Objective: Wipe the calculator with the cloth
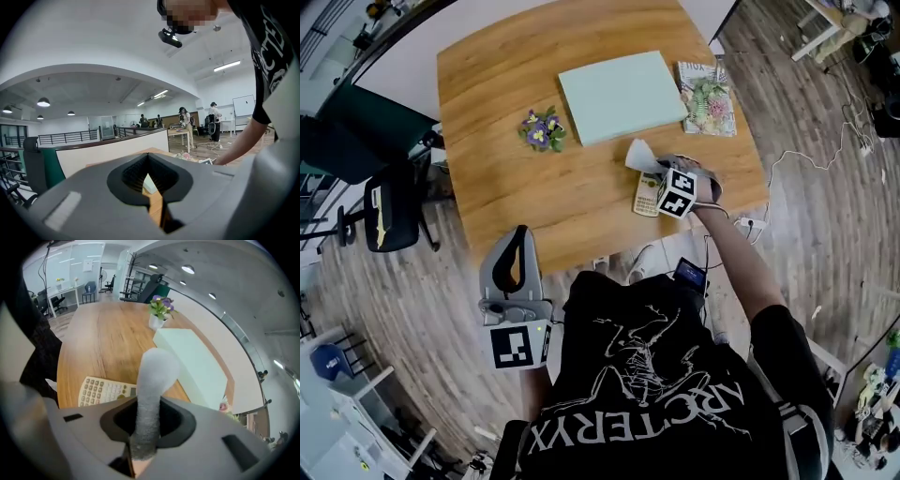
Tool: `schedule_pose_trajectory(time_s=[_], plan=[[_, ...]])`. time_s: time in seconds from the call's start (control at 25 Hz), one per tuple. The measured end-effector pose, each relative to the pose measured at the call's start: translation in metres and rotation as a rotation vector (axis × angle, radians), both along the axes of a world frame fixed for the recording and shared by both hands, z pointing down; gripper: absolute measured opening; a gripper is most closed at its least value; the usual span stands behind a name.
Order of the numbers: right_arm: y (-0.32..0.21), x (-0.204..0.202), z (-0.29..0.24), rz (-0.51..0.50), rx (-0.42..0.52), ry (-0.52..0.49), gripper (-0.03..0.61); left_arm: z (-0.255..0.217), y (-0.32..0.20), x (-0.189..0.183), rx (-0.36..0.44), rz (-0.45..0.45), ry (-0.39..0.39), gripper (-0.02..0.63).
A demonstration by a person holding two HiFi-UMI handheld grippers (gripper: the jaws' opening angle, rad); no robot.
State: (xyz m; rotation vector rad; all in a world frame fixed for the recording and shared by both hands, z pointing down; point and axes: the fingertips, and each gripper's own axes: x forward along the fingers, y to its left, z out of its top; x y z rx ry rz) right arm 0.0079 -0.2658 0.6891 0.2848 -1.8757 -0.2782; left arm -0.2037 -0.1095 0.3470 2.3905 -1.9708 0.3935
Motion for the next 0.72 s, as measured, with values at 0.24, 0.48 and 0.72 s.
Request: schedule_pose_trajectory(time_s=[0.24,0.48,0.72], plan=[[0.002,0.000,0.020,-0.014,-0.027,0.038,0.094,0.003,0.003,-0.013,-0.018,-0.031,0.003,0.003],[0.018,-0.006,0.015,-0.039,-0.067,0.019,0.094,0.006,-0.003,-0.006,-0.023,-0.003,0.012,0.003],[0.050,-0.007,0.014,-0.042,-0.113,-0.012,0.094,0.007,-0.013,0.005,-0.018,0.036,0.021,0.003]])
